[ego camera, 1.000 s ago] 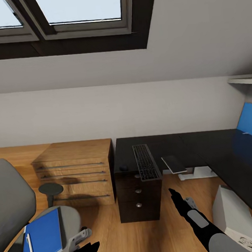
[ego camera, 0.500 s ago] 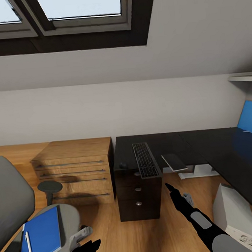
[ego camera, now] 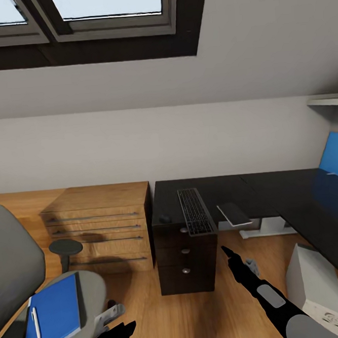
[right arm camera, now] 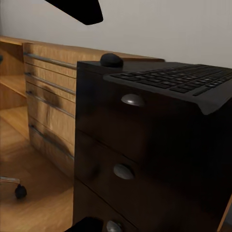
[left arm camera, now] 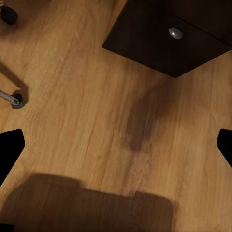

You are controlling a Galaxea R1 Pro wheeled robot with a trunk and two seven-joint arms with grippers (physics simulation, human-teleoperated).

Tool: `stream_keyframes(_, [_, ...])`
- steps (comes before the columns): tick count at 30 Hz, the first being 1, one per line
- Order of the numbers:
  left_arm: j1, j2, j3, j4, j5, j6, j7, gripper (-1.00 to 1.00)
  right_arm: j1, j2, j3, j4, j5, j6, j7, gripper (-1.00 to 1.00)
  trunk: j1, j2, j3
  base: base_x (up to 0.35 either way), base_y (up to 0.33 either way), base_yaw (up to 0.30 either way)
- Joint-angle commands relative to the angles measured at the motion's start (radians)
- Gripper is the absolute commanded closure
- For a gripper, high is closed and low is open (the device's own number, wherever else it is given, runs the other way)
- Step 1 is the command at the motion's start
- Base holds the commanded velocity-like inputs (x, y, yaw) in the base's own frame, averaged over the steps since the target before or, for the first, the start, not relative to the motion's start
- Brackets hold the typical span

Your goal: In the bedroom, organize the workspace by keeping the computer under the desk, ensuring the monitor is on the desk, placing the keyboard on the desk next to the monitor, placing the mouse on the desk next to the keyboard, moving the folder from the swivel chair onto the desk next to the mouse, stacking the notebook on top of the folder with the pen on top of the notebook, and positioning the swivel chair next to the desk.

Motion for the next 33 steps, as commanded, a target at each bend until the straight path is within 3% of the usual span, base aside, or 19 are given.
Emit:
stream_keyframes(1, [0.0,-0.001,0.001,-0.001,0.011,0.004,0.007,-1.0,-0.001,0.0,-0.007,0.0,-0.006,0.011,0.003,-1.0,0.004,-0.008,-0.004,0.0,0.0,0.0])
stream_keyframes(15, [0.0,-0.002,-0.002,-0.001,0.011,0.004,0.007,-1.0,-0.001,0.002,-0.007,-0.003,-0.007,0.009,0.002,-1.0,0.058,-0.106,-0.048,0.0,0.0,0.0])
stream_keyframes(25, [0.0,-0.002,-0.026,0.003,0.008,0.001,0.013,-1.0,-0.001,0.007,-0.007,-0.01,-0.007,0.009,0.003,-1.0,0.096,-0.176,-0.079,0.0,0.0,0.0])
stream_keyframes(26, [0.0,-0.001,-0.046,0.006,0.008,0.001,0.016,-1.0,-0.001,0.008,-0.005,-0.01,-0.008,0.008,0.003,-1.0,0.1,-0.183,-0.082,0.0,0.0,0.0])
stream_keyframes(33, [0.0,-0.001,-0.052,0.006,0.007,-0.001,0.017,-1.0,-0.001,0.01,-0.002,-0.01,-0.008,0.006,0.0,-1.0,0.127,-0.232,-0.104,0.0,0.0,0.0])
